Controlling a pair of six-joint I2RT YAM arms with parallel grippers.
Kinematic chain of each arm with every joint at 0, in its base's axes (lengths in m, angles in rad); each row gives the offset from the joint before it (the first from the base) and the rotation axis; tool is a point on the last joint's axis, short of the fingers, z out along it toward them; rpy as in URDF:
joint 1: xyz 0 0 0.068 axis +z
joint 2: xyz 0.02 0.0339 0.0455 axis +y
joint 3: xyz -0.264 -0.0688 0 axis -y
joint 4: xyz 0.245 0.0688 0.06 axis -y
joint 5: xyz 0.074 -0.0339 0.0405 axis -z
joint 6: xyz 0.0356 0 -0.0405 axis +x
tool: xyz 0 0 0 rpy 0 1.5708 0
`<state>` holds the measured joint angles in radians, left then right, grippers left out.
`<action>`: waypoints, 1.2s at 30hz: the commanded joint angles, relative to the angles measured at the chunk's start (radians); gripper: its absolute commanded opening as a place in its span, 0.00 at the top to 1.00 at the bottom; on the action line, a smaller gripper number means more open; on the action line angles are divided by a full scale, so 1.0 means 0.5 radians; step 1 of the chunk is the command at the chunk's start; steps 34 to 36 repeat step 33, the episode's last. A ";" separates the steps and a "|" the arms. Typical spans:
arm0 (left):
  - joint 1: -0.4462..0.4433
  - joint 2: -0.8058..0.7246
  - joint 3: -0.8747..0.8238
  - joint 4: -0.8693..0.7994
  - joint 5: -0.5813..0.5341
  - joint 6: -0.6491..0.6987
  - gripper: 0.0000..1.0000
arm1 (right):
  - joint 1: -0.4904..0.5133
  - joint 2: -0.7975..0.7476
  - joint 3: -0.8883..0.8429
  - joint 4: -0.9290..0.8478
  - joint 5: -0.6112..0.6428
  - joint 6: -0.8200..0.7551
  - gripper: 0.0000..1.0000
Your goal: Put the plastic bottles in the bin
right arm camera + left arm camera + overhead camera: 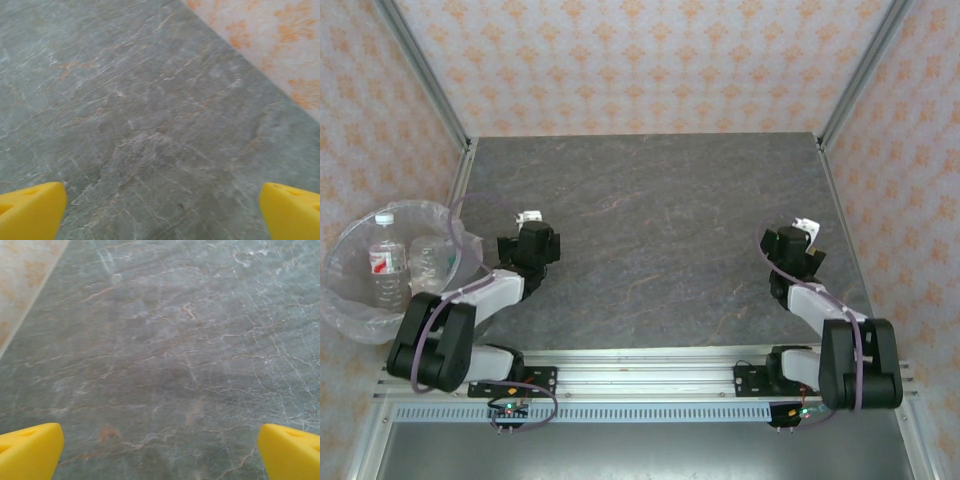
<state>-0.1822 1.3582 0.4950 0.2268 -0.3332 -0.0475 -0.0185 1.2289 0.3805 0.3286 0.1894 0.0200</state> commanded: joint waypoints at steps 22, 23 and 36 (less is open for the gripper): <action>0.250 0.277 -0.164 1.085 0.295 0.076 0.00 | 0.086 0.595 0.043 0.970 -0.221 -0.096 0.01; 0.251 0.275 -0.165 1.079 0.295 0.075 0.00 | 0.085 0.604 0.034 1.001 -0.222 -0.098 0.01; 0.251 0.275 -0.162 1.077 0.296 0.074 0.00 | 0.089 0.594 0.040 0.978 -0.222 -0.096 0.01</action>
